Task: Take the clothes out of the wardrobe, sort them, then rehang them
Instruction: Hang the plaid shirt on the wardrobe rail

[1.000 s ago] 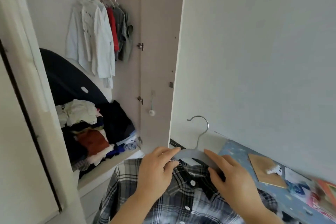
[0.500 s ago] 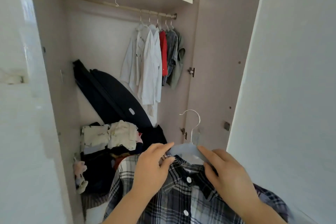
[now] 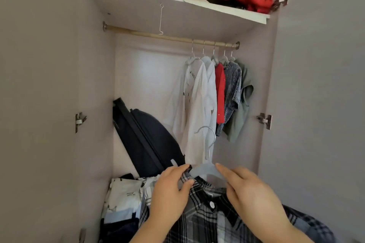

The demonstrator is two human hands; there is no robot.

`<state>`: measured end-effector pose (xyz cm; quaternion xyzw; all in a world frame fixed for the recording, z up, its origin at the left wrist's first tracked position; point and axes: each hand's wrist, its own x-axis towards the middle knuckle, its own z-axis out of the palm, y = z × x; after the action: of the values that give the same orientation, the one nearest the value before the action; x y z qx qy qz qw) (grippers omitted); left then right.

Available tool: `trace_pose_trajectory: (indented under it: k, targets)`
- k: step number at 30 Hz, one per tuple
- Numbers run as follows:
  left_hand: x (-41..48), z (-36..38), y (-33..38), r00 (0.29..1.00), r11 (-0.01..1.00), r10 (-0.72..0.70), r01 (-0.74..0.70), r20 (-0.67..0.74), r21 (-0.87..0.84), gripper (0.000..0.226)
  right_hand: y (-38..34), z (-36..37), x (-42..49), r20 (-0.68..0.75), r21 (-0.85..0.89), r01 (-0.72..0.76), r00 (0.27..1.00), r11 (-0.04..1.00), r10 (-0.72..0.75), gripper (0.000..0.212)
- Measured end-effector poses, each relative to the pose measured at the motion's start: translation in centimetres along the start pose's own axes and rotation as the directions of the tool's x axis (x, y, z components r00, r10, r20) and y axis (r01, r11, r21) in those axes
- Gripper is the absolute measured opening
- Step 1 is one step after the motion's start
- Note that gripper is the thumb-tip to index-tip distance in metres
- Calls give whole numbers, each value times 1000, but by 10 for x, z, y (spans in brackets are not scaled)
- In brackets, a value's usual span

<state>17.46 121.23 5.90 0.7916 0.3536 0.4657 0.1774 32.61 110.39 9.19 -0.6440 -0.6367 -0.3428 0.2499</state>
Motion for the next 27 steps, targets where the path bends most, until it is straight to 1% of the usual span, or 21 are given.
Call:
trace_pose_trajectory:
  k: [4,8,11,13,15,16,20,23,27]
  targets:
    - [93,4,-33,995,999,34,-33,-94,18,37,17,47,88,23,12,18,1000,1000,-19,62]
    - [182,-5,-59,981,997,72,-70,-180,16,35,30,86,177,22,28,-7,1000,1000,6,54]
    - [240,-15,-76,963,993,117,-106,-243,58,38,32,103,244,-96,48,55,994,997,-50,50]
    - [274,-23,-85,951,989,133,-109,-281,102,40,34,115,290,-77,52,63,995,997,-59,51]
    - [304,-32,-93,945,981,148,-103,-293,163,43,38,126,337,-115,48,66,992,997,-60,49]
    - [318,-37,-96,939,976,157,-100,-306,196,44,40,131,359,-125,46,58,991,997,-52,46]
    - [374,-51,-107,912,951,169,-51,-374,305,45,57,148,438,-73,46,-24,997,999,27,29]
    - [414,-55,-107,899,942,160,-15,-408,335,46,74,159,487,-95,79,-55,993,995,63,30]
    - [454,-56,-105,871,916,233,-47,-433,398,47,96,172,542,-161,88,-59,984,994,73,25]
